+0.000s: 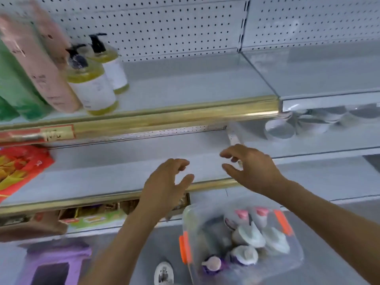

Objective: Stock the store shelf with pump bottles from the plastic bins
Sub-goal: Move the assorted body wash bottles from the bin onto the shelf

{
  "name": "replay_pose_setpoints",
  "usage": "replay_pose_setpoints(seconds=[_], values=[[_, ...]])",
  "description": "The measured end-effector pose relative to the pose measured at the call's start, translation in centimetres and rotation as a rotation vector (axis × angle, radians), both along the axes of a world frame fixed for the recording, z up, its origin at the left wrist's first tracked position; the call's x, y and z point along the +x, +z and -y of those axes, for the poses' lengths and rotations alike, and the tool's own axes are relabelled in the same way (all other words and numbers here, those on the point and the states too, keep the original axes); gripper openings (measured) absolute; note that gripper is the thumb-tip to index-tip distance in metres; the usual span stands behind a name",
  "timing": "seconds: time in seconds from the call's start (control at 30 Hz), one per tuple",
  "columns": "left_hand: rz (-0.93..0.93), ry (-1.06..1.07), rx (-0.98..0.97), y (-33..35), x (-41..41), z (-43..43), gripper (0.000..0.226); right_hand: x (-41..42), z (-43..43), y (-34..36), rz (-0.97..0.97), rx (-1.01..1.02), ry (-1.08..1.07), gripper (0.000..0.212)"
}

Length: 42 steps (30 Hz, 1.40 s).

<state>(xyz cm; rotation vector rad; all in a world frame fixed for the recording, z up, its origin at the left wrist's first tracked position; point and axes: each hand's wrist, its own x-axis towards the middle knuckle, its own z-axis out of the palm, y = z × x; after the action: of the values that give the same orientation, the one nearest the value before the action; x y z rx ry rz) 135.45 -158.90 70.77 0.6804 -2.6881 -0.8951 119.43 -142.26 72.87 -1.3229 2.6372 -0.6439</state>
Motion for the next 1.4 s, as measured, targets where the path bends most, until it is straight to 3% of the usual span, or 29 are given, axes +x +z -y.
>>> replay_pose_setpoints(seconds=[0.17, 0.4, 0.63, 0.7, 0.77, 0.9, 1.0, 1.07, 1.17, 1.3, 1.4], values=[[0.119, -0.029, 0.258, -7.8, -2.2, -7.3, 0.029, -3.5, -8.3, -7.1, 0.256, 0.177, -0.113, 0.024], [0.338, -0.032, 0.516, -17.8, -7.4, -11.0, 0.034, -7.5, -14.1, -19.0, 0.575, 0.412, -0.358, 0.045], [0.527, -0.189, 0.369, -28.9, -13.7, -10.6, 0.049, -9.7, -13.0, -29.3, 0.794, 0.466, -0.522, 0.08], [0.542, -0.236, 0.396, -31.4, -14.5, -10.4, 0.053, -10.1, -12.6, -31.2, 0.833, 0.433, -0.536, 0.07], [0.533, -0.234, 0.46, -33.4, -14.7, -10.2, 0.06, -10.4, -12.2, -32.8, 0.856, 0.411, -0.547, 0.058], [0.552, -0.24, 0.489, -36.0, -15.0, -10.1, 0.078, -10.0, -11.8, -34.2, 0.811, 0.313, -0.568, 0.072], [0.6, -0.332, 0.267, -36.9, -15.0, -10.7, 0.077, -9.8, -11.5, -34.6, 0.72, 0.294, -0.536, 0.056], [0.604, -0.328, 0.146, -37.3, -14.5, -11.2, 0.07, -10.0, -11.4, -35.0, 0.724, 0.29, -0.528, 0.056], [0.518, -0.289, 0.105, -38.0, -13.8, -11.5, 0.062, -10.3, -11.5, -35.9, 0.785, 0.274, -0.524, 0.071], [0.467, -0.288, 0.23, -39.0, -14.2, -11.3, 0.067, -10.4, -11.7, -37.6, 0.783, 0.258, -0.581, 0.092], [0.475, -0.311, 0.243, -39.0, -14.7, -10.6, 0.065, -10.3, -11.5, -38.1, 0.654, 0.296, -0.584, 0.069]])
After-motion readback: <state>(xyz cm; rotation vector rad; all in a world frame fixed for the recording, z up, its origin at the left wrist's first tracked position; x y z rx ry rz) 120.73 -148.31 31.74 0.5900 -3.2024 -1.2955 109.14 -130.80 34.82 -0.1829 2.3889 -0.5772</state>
